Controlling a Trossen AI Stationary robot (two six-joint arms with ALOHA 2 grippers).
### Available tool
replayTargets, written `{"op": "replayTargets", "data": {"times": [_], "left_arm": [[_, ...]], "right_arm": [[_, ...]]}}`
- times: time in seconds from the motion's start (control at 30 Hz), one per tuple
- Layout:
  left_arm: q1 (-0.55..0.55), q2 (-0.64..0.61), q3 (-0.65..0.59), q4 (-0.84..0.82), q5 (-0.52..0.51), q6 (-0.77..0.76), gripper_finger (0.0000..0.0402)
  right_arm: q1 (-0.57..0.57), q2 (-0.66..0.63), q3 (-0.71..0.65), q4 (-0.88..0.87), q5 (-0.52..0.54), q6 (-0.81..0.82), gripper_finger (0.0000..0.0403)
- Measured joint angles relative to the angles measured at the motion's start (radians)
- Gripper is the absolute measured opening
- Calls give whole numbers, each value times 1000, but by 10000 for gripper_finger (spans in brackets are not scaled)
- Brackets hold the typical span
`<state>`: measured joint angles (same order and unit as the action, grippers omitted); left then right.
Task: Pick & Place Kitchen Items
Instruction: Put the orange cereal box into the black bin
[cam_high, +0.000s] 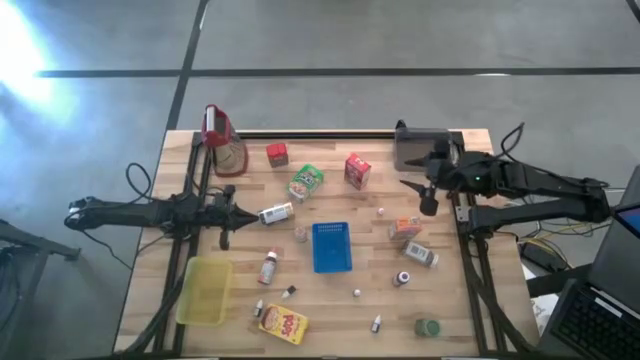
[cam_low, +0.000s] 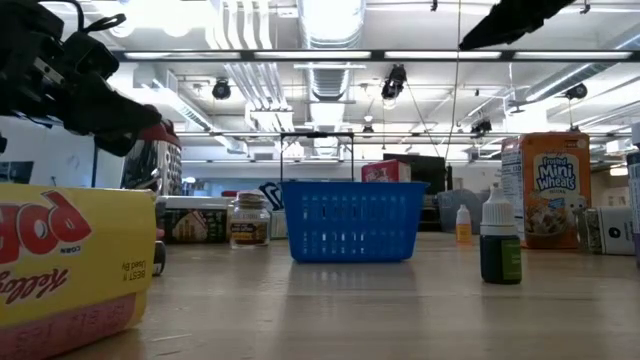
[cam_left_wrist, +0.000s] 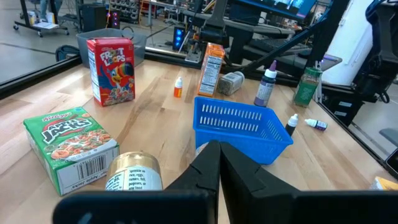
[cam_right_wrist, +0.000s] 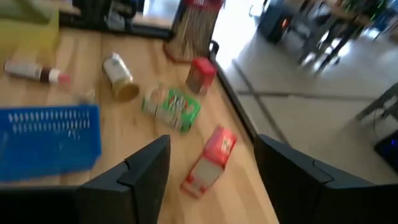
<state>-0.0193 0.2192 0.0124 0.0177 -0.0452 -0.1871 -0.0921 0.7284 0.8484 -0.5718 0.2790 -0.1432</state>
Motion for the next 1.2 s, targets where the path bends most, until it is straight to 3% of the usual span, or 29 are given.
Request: {"op": "replayTargets", "data": {"times": [0.37, 1.0, 1.2], "left_arm": [[0, 0, 0, 0, 0, 0, 12], [0, 0, 0, 0, 0, 0, 12], [0, 0, 0, 0, 0, 0, 12]], "right_arm": [[0, 116, 150, -146, -103, 58, 278], [-1, 371, 353, -149, -96, 74, 304], [0, 453, 393, -197, -96, 122, 292]]}}
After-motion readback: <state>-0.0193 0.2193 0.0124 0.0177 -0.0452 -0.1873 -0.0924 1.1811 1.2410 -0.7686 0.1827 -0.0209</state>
